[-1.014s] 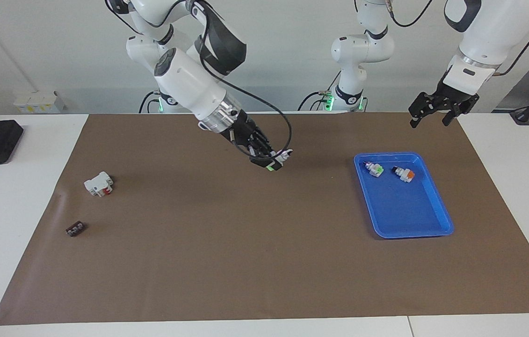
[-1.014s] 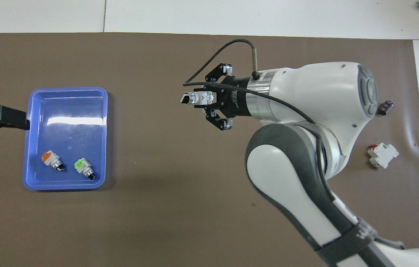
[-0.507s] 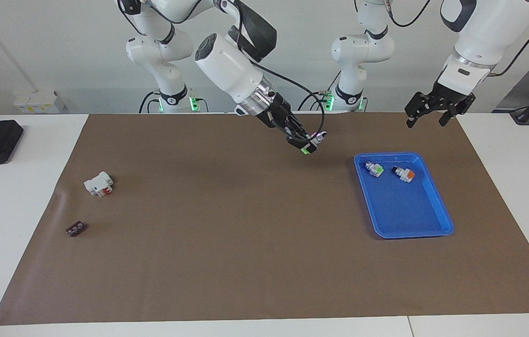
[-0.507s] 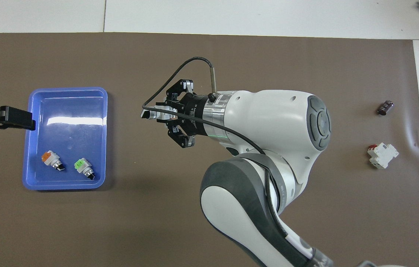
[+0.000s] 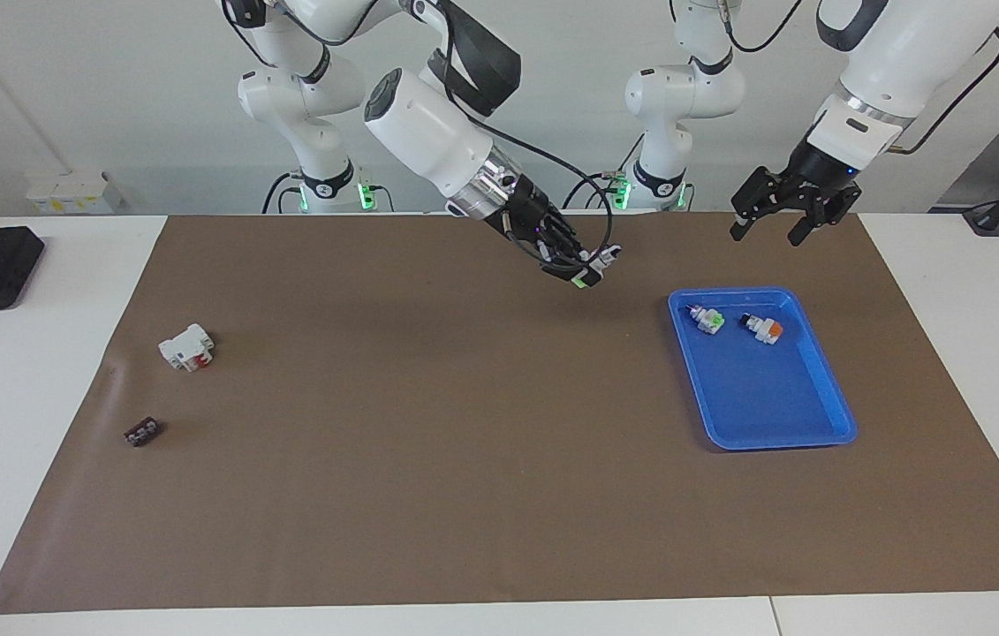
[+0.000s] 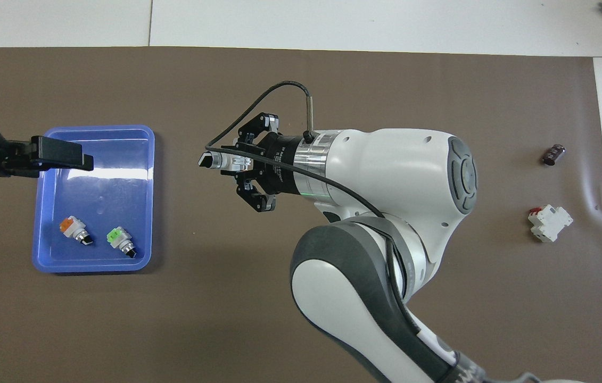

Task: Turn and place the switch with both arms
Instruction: 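Reach the open left gripper toward the switch held by the right gripper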

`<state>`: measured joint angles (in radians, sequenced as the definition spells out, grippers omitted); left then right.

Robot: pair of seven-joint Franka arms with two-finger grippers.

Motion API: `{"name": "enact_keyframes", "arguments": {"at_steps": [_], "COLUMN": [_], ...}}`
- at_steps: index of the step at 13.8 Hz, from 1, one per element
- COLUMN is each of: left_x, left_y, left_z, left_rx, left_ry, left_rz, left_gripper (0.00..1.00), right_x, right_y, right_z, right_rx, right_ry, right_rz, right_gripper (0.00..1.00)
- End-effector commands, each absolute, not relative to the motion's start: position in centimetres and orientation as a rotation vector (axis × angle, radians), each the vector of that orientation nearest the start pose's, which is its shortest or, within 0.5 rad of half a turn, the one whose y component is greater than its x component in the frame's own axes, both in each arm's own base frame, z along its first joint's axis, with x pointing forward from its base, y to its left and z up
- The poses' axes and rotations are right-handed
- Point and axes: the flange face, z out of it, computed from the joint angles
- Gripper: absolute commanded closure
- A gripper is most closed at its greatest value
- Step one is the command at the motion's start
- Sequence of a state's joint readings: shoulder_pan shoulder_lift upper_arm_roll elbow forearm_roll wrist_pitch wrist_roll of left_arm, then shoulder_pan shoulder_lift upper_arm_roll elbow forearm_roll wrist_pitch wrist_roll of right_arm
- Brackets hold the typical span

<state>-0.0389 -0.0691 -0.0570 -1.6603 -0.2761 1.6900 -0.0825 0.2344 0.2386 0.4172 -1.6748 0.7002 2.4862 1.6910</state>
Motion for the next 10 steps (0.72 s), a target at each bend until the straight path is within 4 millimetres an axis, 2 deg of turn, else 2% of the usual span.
{"name": "enact_keyframes", "arguments": {"at_steps": [1, 3, 5, 7, 10], "left_x": [53.8, 54.1, 54.0, 53.7, 53.6], "left_y": [-9.5, -11.0, -13.4, -14.9, -15.3], "left_z": [63.3, 63.1, 62.7, 62.0, 61.5], "left_rx": [-3.535, -3.644, -3.678, -3.723, -3.733], "left_ry": [-0.061, -0.102, -0.048, 0.089, 0.309], "left_rz": [-0.218, -0.306, -0.425, -0.541, -0.599], "left_gripper": [0.02, 0.09, 0.13, 0.22, 0.3], "right_x": [55.1, 55.1, 55.1, 55.1, 55.1], "right_y": [38.5, 38.5, 38.5, 38.5, 38.5], "right_z": [53.9, 54.0, 53.9, 53.9, 53.9], "right_rx": [-1.659, -1.658, -1.659, -1.659, -1.66], "right_ry": [1.621, 1.62, 1.621, 1.621, 1.622], "right_rz": [0.514, 0.513, 0.514, 0.514, 0.514], "right_gripper": [1.0, 1.0, 1.0, 1.0, 1.0]}}
